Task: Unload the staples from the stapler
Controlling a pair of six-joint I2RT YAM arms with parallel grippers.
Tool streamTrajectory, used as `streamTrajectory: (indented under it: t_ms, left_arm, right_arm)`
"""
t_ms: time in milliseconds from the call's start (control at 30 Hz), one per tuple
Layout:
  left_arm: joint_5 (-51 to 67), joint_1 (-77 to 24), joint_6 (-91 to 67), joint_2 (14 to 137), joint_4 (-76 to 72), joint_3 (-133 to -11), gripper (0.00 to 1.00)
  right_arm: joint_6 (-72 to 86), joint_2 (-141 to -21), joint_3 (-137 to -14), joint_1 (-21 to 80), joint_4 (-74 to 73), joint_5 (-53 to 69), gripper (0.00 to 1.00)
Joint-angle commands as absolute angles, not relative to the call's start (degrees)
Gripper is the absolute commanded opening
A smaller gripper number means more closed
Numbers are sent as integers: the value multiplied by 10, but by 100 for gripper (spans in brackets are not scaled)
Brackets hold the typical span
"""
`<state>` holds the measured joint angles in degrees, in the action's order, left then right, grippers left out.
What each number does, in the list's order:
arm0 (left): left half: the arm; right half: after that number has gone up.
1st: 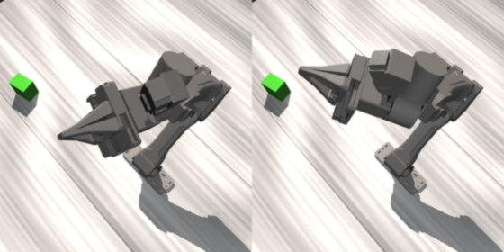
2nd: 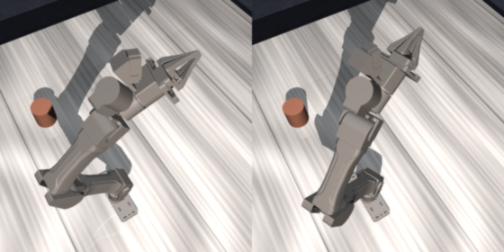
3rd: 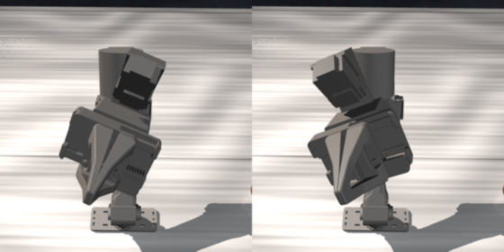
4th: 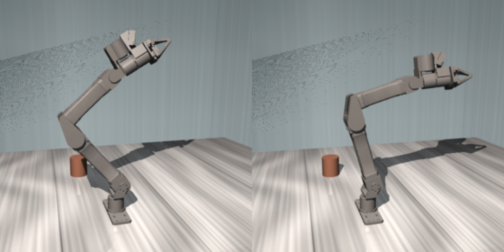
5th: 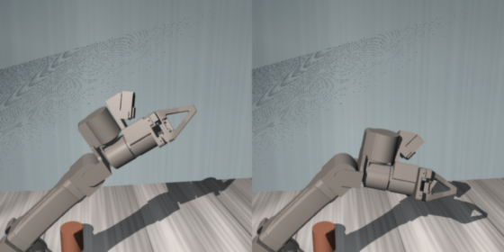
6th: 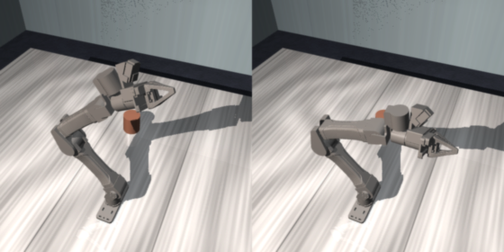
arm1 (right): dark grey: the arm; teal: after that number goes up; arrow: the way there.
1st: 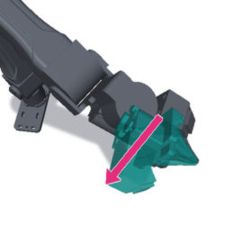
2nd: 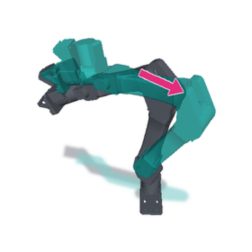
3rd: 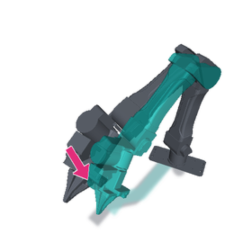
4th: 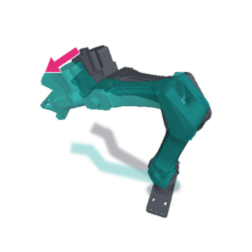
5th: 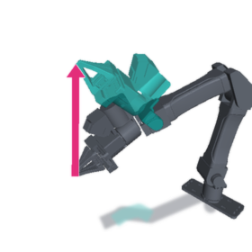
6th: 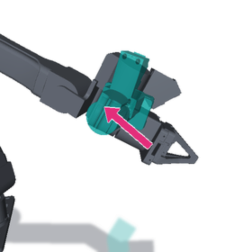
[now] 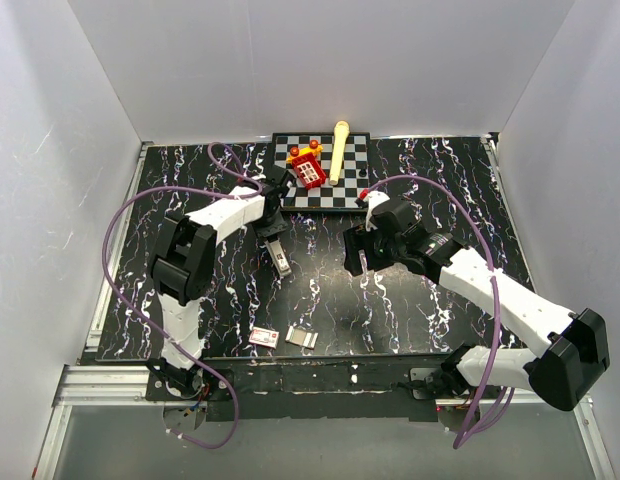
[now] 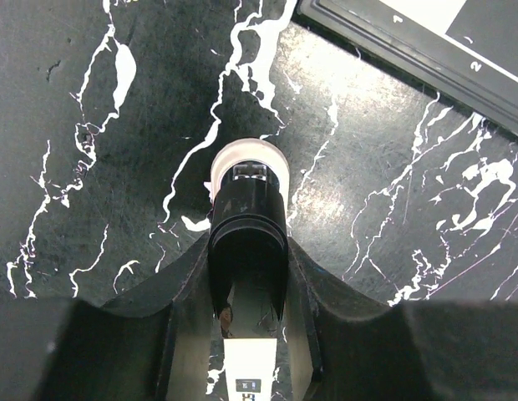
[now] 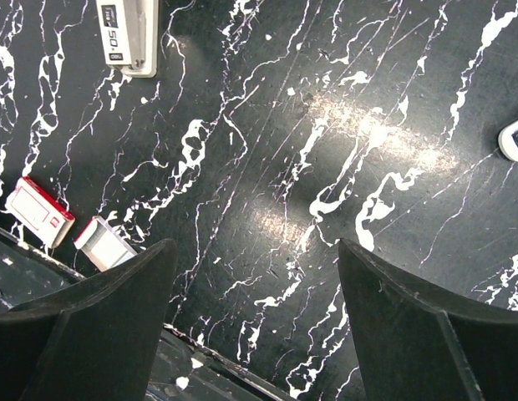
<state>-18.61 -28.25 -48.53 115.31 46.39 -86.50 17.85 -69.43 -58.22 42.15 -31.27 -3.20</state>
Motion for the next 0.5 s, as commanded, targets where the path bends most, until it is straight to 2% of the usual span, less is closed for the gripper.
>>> streamTrajectory:
  t_ms: [0, 233, 467]
  left_arm:
    - [-171, -283, -437, 1102, 423, -839, 0]
    - [-26, -283, -286, 1030, 308, -767, 0]
    - [120, -284, -200, 956, 268, -733, 0]
  right_arm:
    - [175, -681, -591, 426, -323, -54, 84]
    - [176, -664, -606, 425, -346, -141, 86]
    - [142, -630, -631, 425, -368, -134, 86]
